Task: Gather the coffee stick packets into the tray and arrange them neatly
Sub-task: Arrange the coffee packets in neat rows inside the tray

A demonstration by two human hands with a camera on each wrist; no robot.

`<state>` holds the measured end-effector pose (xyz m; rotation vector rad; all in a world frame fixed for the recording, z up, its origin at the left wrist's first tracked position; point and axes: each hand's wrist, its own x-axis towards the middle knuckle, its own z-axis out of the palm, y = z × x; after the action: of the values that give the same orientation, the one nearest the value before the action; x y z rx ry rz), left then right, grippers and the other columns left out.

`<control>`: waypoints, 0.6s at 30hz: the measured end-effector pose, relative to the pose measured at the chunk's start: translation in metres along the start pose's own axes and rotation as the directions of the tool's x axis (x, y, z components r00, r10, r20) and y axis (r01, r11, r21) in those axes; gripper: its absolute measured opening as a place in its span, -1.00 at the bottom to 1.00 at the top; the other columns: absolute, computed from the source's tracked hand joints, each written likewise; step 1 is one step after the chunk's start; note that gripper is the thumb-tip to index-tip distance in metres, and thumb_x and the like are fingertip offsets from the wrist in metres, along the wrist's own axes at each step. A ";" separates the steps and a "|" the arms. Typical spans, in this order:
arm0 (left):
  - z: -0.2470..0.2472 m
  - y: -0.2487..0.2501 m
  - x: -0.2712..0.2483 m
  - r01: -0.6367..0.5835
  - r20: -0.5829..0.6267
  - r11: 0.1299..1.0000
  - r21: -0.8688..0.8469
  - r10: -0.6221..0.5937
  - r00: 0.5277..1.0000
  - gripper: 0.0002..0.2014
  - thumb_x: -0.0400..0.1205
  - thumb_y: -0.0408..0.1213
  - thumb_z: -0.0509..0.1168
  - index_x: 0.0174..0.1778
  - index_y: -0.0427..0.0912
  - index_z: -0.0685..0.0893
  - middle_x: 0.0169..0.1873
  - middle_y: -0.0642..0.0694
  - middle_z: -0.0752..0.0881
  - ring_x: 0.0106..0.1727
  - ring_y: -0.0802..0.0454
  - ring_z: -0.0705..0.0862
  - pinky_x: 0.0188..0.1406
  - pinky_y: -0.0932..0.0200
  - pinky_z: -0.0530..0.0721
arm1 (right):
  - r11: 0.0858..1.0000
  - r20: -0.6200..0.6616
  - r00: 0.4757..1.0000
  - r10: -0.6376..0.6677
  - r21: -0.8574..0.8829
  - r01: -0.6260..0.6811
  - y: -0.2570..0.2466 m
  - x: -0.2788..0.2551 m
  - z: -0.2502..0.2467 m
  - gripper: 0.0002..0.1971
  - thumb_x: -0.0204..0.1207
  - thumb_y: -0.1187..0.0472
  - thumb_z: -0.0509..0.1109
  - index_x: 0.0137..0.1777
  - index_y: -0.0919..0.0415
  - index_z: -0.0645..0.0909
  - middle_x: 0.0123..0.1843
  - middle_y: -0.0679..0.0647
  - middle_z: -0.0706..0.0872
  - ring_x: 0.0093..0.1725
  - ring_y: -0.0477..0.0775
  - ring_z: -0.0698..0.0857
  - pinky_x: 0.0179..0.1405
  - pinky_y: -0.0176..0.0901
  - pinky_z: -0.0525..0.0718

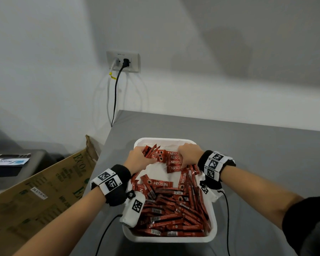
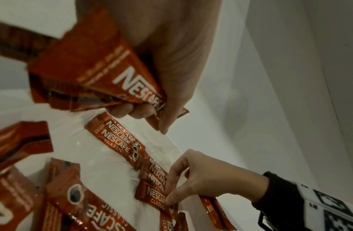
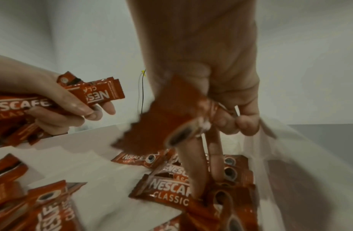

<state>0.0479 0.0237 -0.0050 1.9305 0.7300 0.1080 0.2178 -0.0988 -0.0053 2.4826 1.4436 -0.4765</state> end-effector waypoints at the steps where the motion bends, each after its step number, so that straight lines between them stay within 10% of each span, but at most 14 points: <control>1: 0.000 0.000 0.000 -0.003 0.000 1.000 0.003 0.003 1.000 -0.81 0.53 -0.26 0.44 -0.03 -0.27 0.68 -0.33 -0.04 0.67 -0.51 0.16 0.52 -0.58 0.45 0.49 | 1.000 0.005 1.000 -0.005 -0.020 0.005 -0.001 0.000 0.000 -0.73 0.29 0.13 0.62 -0.07 0.23 0.73 -0.04 0.08 0.78 0.01 0.08 0.74 0.04 -0.07 0.72; 18: -0.001 0.001 -0.001 -0.010 0.005 1.000 -0.010 0.010 1.000 -0.82 0.53 -0.27 0.43 -0.04 -0.29 0.67 -0.37 -0.03 0.64 -0.51 0.14 0.50 -0.52 0.39 0.48 | 0.999 0.076 0.996 -0.045 0.022 0.044 -0.013 0.001 0.000 -0.79 0.29 0.20 0.63 -0.09 0.20 0.76 -0.08 0.05 0.80 -0.16 -0.01 0.67 -0.11 -0.19 0.65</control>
<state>0.0474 0.0237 -0.0034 1.9239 0.7155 0.1130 0.2068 -0.0917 -0.0063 2.4242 1.4738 -0.5916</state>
